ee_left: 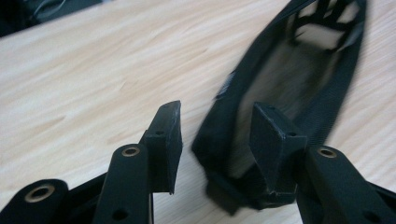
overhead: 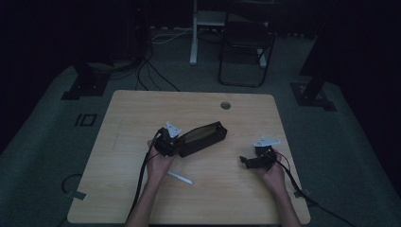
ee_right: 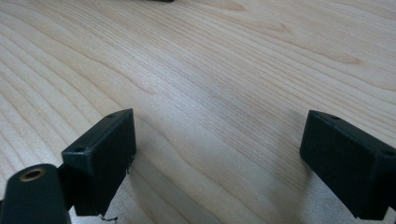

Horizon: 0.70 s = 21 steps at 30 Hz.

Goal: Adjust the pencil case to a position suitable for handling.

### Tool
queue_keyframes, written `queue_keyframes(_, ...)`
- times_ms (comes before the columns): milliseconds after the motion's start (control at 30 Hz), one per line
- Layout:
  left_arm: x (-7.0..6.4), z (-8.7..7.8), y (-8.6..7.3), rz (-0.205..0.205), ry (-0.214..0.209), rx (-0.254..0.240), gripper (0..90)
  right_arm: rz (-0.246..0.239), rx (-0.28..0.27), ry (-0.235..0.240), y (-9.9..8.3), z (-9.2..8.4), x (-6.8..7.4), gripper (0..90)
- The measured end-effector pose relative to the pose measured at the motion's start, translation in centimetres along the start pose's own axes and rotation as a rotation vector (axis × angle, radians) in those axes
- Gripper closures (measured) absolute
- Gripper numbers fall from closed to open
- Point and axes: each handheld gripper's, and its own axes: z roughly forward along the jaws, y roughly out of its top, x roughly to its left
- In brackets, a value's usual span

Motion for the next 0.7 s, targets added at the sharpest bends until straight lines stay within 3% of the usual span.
queue_keyframes(100, -1.1, -0.4, 0.5, 0.030, -0.056, -0.041, 54.0, 0.000, 0.000, 0.000, 0.0, 0.0, 0.0, 10.7)
queue_keyframes(267, -3.1, 0.3, 1.2, 0.101, -0.124, -0.045, 53.6, 0.000, 0.000, 0.000, 0.0, 0.0, 0.0, 10.7)
queue_keyframes(367, -4.0, 1.1, 1.7, 0.138, -0.136, -0.039, 53.2, 0.001, 0.000, 0.000, 0.0, 0.0, 0.0, 10.7)
queue_keyframes(567, -4.4, 2.7, 2.4, 0.136, -0.150, -0.023, 53.2, 0.001, 0.000, 0.000, 0.0, 0.0, 0.0, 10.7)
queue_keyframes(700, -4.1, 3.0, 2.0, 0.152, -0.167, 0.011, 62.0, 0.002, 0.000, 0.000, 0.0, 0.0, 0.0, 10.7)
